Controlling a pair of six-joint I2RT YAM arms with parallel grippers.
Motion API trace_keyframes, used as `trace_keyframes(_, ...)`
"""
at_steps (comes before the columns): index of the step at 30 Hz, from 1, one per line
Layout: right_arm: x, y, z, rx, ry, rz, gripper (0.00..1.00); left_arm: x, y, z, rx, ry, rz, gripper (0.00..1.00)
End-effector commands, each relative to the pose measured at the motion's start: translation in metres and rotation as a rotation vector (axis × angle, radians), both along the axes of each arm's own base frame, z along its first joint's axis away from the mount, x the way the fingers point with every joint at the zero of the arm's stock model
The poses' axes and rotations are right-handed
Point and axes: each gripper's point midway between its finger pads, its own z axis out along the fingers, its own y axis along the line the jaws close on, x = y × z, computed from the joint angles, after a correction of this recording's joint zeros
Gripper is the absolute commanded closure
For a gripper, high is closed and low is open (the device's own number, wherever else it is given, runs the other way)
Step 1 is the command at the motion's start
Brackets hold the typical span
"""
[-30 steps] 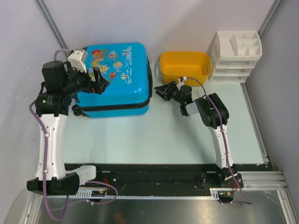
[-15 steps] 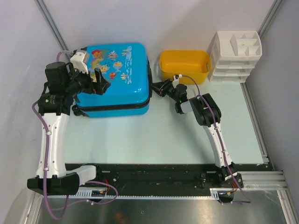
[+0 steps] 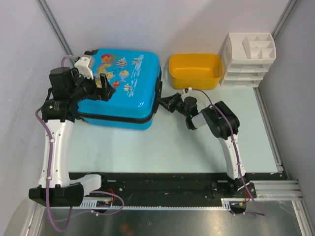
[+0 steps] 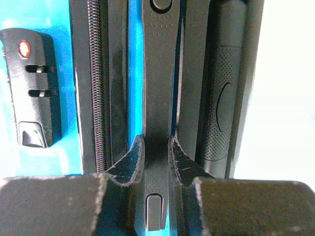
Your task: Open, take out, and arrange the luggage
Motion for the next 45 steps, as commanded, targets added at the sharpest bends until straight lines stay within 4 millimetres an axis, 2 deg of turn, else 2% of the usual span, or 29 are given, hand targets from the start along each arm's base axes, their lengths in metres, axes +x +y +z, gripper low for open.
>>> trace_keyframes(1, -0.106, 0.049, 0.043, -0.022, -0.115, 0.274, 1.0, 0.001, 0.014, 0.008, 0.048, -0.053, 0.062, 0.0)
trace_keyframes(4, -0.152, 0.051, 0.028, -0.061, -0.043, 0.331, 0.97, 0.002, 0.024, 0.006, 0.066, -0.049, 0.118, 0.0)
trace_keyframes(5, -0.174, 0.059, 0.024, -0.07, -0.024, 0.372, 0.85, 0.001, 0.026, 0.005, 0.069, -0.05, 0.132, 0.0)
trace_keyframes(7, -0.203, 0.06, 0.021, -0.085, -0.012, 0.434, 0.77, 0.002, 0.032, 0.003, 0.083, -0.045, 0.164, 0.0)
trace_keyframes(8, -0.216, 0.056, 0.027, -0.095, -0.024, 0.452, 0.5, 0.001, 0.034, -0.001, 0.087, -0.035, 0.172, 0.0)
trace_keyframes(10, -0.221, 0.046, 0.023, -0.156, -0.05, 0.468, 0.43, 0.002, 0.04, -0.004, 0.109, -0.031, 0.197, 0.0)
trace_keyframes(11, -0.222, 0.039, 0.033, -0.163, -0.078, 0.468, 0.4, 0.004, 0.042, -0.005, 0.118, -0.031, 0.205, 0.0)
trace_keyframes(13, -0.212, 0.02, 0.028, -0.207, -0.082, 0.474, 0.37, 0.011, 0.047, -0.008, 0.15, -0.02, 0.212, 0.0)
trace_keyframes(14, -0.209, 0.012, 0.027, -0.218, -0.079, 0.478, 0.34, 0.017, 0.051, -0.002, 0.167, -0.031, 0.228, 0.0)
trace_keyframes(16, -0.201, -0.011, 0.021, -0.269, -0.082, 0.483, 0.34, 0.04, 0.055, -0.012, 0.207, 0.002, 0.223, 0.0)
trace_keyframes(17, -0.199, -0.018, 0.02, -0.285, -0.091, 0.486, 0.34, 0.051, 0.061, 0.004, 0.225, -0.027, 0.247, 0.0)
trace_keyframes(18, -0.192, -0.032, 0.022, -0.301, -0.09, 0.477, 0.34, 0.062, 0.064, 0.006, 0.234, -0.025, 0.255, 0.0)
trace_keyframes(19, -0.189, -0.039, 0.02, -0.333, -0.119, 0.472, 0.33, 0.088, 0.066, -0.016, 0.249, 0.036, 0.241, 0.0)
trace_keyframes(20, -0.185, -0.046, 0.02, -0.343, -0.121, 0.461, 0.33, 0.102, 0.07, 0.007, 0.249, -0.016, 0.26, 0.0)
trace_keyframes(21, -0.184, -0.053, 0.019, -0.348, -0.11, 0.466, 0.33, 0.117, 0.07, 0.007, 0.244, -0.014, 0.26, 0.0)
trace_keyframes(22, -0.174, -0.065, 0.022, -0.363, -0.127, 0.432, 0.33, 0.143, 0.073, -0.013, 0.239, 0.036, 0.269, 0.0)
trace_keyframes(23, -0.17, -0.071, 0.024, -0.372, -0.137, 0.419, 0.32, 0.16, 0.078, 0.012, 0.231, -0.025, 0.302, 0.0)
trace_keyframes(24, -0.17, -0.078, 0.022, -0.382, -0.127, 0.419, 0.32, 0.173, 0.088, 0.014, 0.244, -0.03, 0.359, 0.0)
trace_keyframes(25, -0.161, -0.089, 0.029, -0.392, -0.143, 0.389, 0.32, 0.199, 0.097, -0.01, 0.253, 0.015, 0.41, 0.0)
trace_keyframes(26, -0.159, -0.096, 0.027, -0.422, -0.168, 0.384, 0.32, 0.211, 0.105, 0.016, 0.25, -0.052, 0.46, 0.0)
trace_keyframes(27, -0.161, -0.102, 0.022, -0.442, -0.138, 0.386, 0.32, 0.22, 0.12, 0.018, 0.277, -0.062, 0.542, 0.0)
trace_keyframes(28, -0.155, -0.113, 0.025, -0.46, -0.148, 0.365, 0.3, 0.229, 0.128, 0.033, 0.283, -0.107, 0.587, 0.0)
trace_keyframes(29, -0.159, -0.12, 0.017, -0.497, -0.134, 0.377, 0.29, 0.249, 0.137, 0.009, 0.307, -0.076, 0.622, 0.0)
trace_keyframes(30, -0.159, -0.125, 0.015, -0.518, -0.139, 0.376, 0.29, 0.257, 0.145, 0.005, 0.326, -0.081, 0.666, 0.0)
trace_keyframes(31, -0.159, -0.13, 0.017, -0.537, -0.153, 0.374, 0.28, 0.262, 0.159, 0.013, 0.342, -0.117, 0.743, 0.0)
trace_keyframes(32, -0.159, -0.139, 0.012, -0.579, -0.155, 0.375, 0.27, 0.27, 0.169, -0.001, 0.361, -0.105, 0.784, 0.0)
trace_keyframes(35, -0.155, -0.154, 0.013, -0.666, -0.167, 0.366, 0.26, 0.282, 0.191, -0.02, 0.412, -0.115, 0.881, 0.0)
trace_keyframes(37, -0.147, -0.162, 0.015, -0.748, -0.238, 0.367, 0.26, 0.287, 0.203, -0.024, 0.459, -0.134, 0.937, 0.01)
trace_keyframes(45, -0.109, -0.184, 0.041, -0.942, -0.4, 0.312, 0.25, 0.313, 0.21, -0.071, 0.696, -0.102, 0.924, 0.02)
